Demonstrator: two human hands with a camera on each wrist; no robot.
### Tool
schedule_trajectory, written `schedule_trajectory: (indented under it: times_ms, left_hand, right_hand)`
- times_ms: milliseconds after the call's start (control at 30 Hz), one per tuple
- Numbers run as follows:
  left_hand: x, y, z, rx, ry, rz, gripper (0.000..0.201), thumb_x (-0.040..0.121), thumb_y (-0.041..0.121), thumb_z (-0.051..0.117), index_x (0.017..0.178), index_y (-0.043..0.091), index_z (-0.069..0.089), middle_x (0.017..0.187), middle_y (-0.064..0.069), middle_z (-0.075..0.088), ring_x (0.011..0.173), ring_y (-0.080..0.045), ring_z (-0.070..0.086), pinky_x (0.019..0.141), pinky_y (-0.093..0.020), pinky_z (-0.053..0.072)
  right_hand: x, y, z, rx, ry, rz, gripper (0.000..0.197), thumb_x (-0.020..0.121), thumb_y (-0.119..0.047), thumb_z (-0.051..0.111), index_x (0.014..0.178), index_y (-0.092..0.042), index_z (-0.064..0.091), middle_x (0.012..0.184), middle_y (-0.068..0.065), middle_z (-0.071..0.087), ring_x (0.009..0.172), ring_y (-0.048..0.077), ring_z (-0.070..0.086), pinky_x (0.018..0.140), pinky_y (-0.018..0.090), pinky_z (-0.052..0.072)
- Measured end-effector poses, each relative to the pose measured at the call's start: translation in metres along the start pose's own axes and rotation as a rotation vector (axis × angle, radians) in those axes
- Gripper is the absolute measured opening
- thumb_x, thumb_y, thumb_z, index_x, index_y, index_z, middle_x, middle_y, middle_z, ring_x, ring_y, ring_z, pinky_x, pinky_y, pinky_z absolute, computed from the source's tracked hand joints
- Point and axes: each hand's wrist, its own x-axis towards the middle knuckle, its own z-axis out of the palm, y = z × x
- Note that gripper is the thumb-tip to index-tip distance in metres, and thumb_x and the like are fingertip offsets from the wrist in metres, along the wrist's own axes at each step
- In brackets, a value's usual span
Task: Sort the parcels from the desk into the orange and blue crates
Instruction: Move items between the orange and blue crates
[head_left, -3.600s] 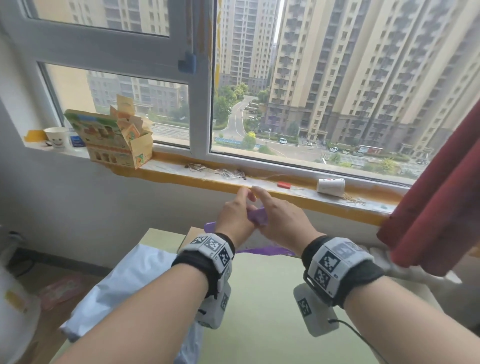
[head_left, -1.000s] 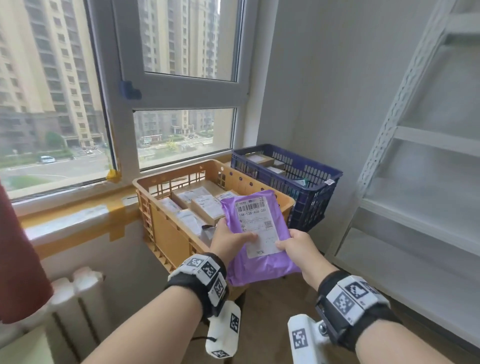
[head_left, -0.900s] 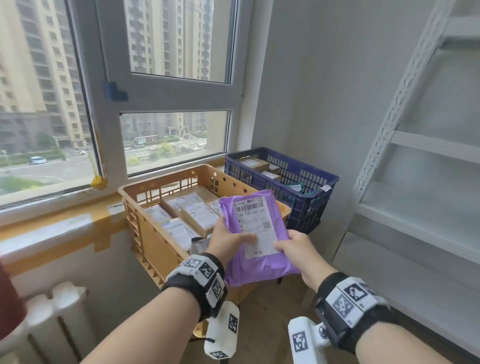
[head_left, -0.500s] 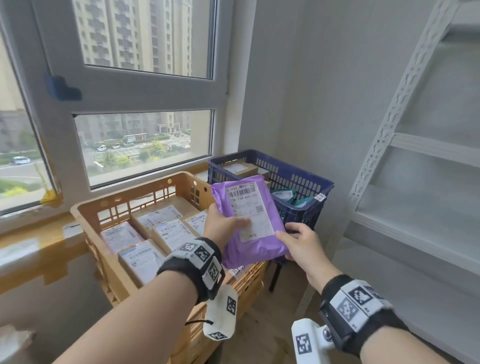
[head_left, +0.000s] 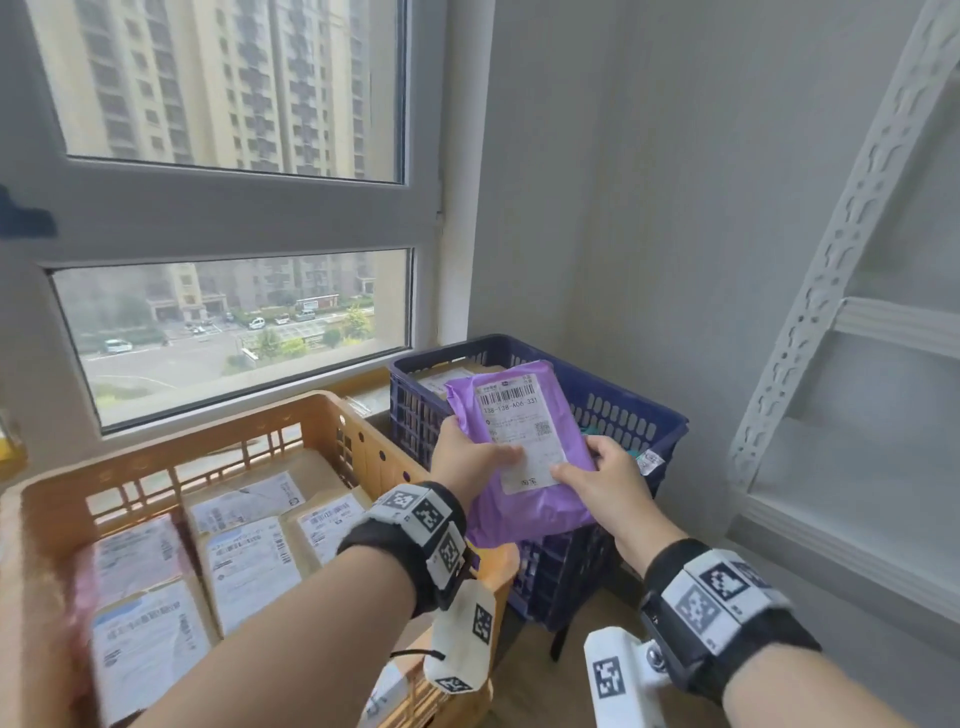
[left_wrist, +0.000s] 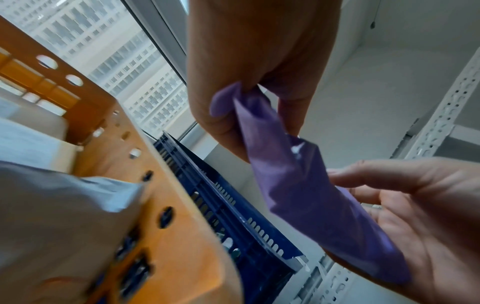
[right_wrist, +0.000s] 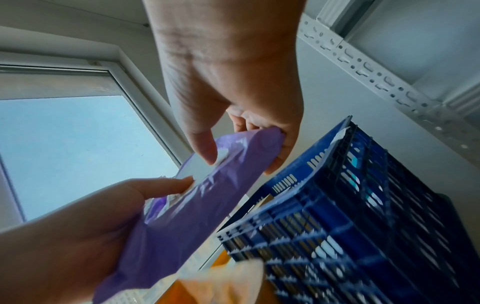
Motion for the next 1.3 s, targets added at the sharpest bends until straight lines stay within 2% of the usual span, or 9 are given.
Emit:
schedule_trajectory:
  times_ms: [300,533,633,700,800,933,1033,1200,1300]
  left_hand:
    - [0.08,-0.006,0.122,0.012,0.043,-0.011,0.041,0.074,-0.005,0.075,0.099,0.018,0.052,0.1,-0.002,0.068,0.094,-0.019,0.067,0.078,-0.035,0.058]
    - [0.141,-0.025,0.179,0.124,0.128,-0.084,0.07,0.08,0.018,0.075,0.14,0.012,0.039,0.131,-0.007,0.057,0.106,-0.023,0.062,0.087,-0.042,0.056]
    - [0.163,-0.026,0.183,0.112,0.165,-0.132,0.08,0.082,0.011,0.071,0.148,0.013,0.027,0.136,-0.013,0.051,0.105,-0.026,0.064,0.086,-0.042,0.057]
    - [0.179,-0.026,0.183,0.11,0.182,-0.154,0.075,0.084,0.002,0.067,0.147,0.011,0.027,0.128,-0.016,0.056,0.096,-0.024,0.068,0.08,-0.036,0.059]
    - [0.204,-0.027,0.18,0.121,0.267,-0.186,0.061,0.086,-0.001,0.061,0.141,0.009,0.036,0.117,-0.015,0.06,0.094,-0.023,0.067,0.079,-0.035,0.058]
    - [0.237,-0.02,0.177,0.192,0.311,-0.233,0.043,0.087,-0.001,0.059,0.128,0.01,0.051,0.104,-0.011,0.062,0.098,-0.025,0.063,0.085,-0.036,0.056]
    - [0.263,-0.012,0.172,0.28,0.292,-0.253,0.017,0.091,0.002,0.058,0.101,0.015,0.058,0.097,-0.008,0.059,0.097,-0.024,0.057,0.08,-0.032,0.05]
    - [0.298,-0.035,0.154,0.389,0.349,-0.237,0.017,0.088,0.001,0.057,0.088,0.014,0.068,0.078,0.0,0.059,0.078,-0.017,0.057,0.08,-0.032,0.054]
    - [0.307,-0.056,0.139,0.453,0.399,-0.249,0.021,0.086,0.001,0.057,0.083,0.019,0.067,0.084,0.0,0.063,0.085,-0.02,0.061,0.082,-0.032,0.054]
  right_hand:
    - [0.134,0.051,-0.083,0.01,-0.083,0.01,0.042,0.091,-0.007,0.066,0.13,-0.019,0.052,0.12,0.003,0.064,0.103,0.02,0.066,0.085,0.04,0.06]
    - [0.214,0.078,-0.13,0.005,-0.091,-0.033,0.058,0.095,0.009,0.05,0.143,-0.023,0.046,0.12,-0.002,0.062,0.11,0.018,0.062,0.081,0.033,0.06]
    - [0.239,0.076,-0.139,-0.003,-0.113,-0.034,0.057,0.097,0.012,0.044,0.141,-0.024,0.047,0.102,-0.012,0.059,0.105,0.016,0.059,0.069,0.021,0.057]
    - [0.259,0.076,-0.137,-0.039,-0.106,-0.039,0.058,0.096,0.013,0.042,0.142,-0.022,0.047,0.11,-0.007,0.059,0.105,0.015,0.058,0.071,0.022,0.058]
    - [0.29,0.08,-0.127,-0.086,-0.111,-0.04,0.064,0.093,0.014,0.037,0.144,-0.025,0.046,0.127,0.0,0.061,0.111,0.02,0.059,0.083,0.036,0.06]
    - [0.326,0.08,-0.109,-0.214,-0.21,-0.078,0.072,0.087,0.013,0.032,0.139,-0.034,0.048,0.116,-0.004,0.064,0.111,0.025,0.062,0.091,0.045,0.056]
    - [0.356,0.069,-0.09,-0.443,-0.286,-0.1,0.079,0.087,0.005,0.035,0.152,-0.04,0.028,0.139,0.007,0.055,0.12,0.033,0.056,0.1,0.044,0.049]
    - [0.391,0.059,-0.045,-0.783,-0.508,-0.086,0.083,0.09,0.001,0.032,0.155,-0.046,0.01,0.14,0.018,0.051,0.084,0.026,0.055,0.068,0.03,0.043]
    - [0.408,0.064,-0.013,-0.904,-0.604,-0.102,0.08,0.092,0.0,0.032,0.156,-0.044,0.009,0.148,0.019,0.044,0.108,0.031,0.055,0.079,0.032,0.043]
